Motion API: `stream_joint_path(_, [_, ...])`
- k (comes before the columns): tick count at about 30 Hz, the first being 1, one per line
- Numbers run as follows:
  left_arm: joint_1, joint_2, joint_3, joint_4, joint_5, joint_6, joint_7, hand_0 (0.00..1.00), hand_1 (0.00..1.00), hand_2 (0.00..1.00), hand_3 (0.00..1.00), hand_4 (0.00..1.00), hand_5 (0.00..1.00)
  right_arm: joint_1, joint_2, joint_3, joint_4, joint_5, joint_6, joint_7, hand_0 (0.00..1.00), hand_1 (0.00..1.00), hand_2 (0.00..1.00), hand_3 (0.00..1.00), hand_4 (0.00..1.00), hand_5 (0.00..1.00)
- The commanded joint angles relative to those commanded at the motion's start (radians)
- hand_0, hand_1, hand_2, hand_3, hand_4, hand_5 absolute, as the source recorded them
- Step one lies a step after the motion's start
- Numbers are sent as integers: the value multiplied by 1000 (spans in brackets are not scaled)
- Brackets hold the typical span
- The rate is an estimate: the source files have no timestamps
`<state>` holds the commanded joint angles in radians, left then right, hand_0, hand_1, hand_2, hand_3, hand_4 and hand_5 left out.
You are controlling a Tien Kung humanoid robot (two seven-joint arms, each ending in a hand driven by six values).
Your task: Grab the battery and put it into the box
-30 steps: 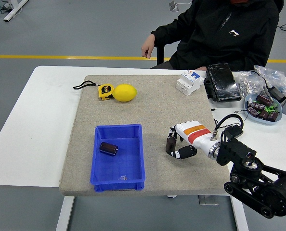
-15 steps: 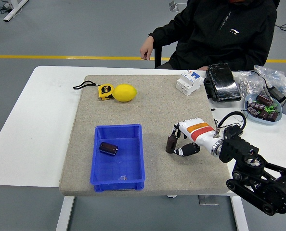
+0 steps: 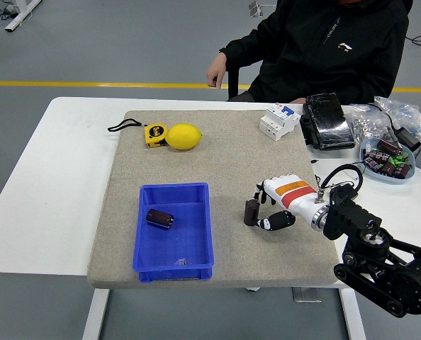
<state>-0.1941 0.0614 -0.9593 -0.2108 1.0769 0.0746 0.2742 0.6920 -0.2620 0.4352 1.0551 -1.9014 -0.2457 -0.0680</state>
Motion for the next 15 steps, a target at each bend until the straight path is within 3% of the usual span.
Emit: stream_joint_path(15, [0,0,0,0,-1,-1,1,722,698,660,585,631,539,0,1,-1,-4,8,-3,1,224,373,477,510,821,287])
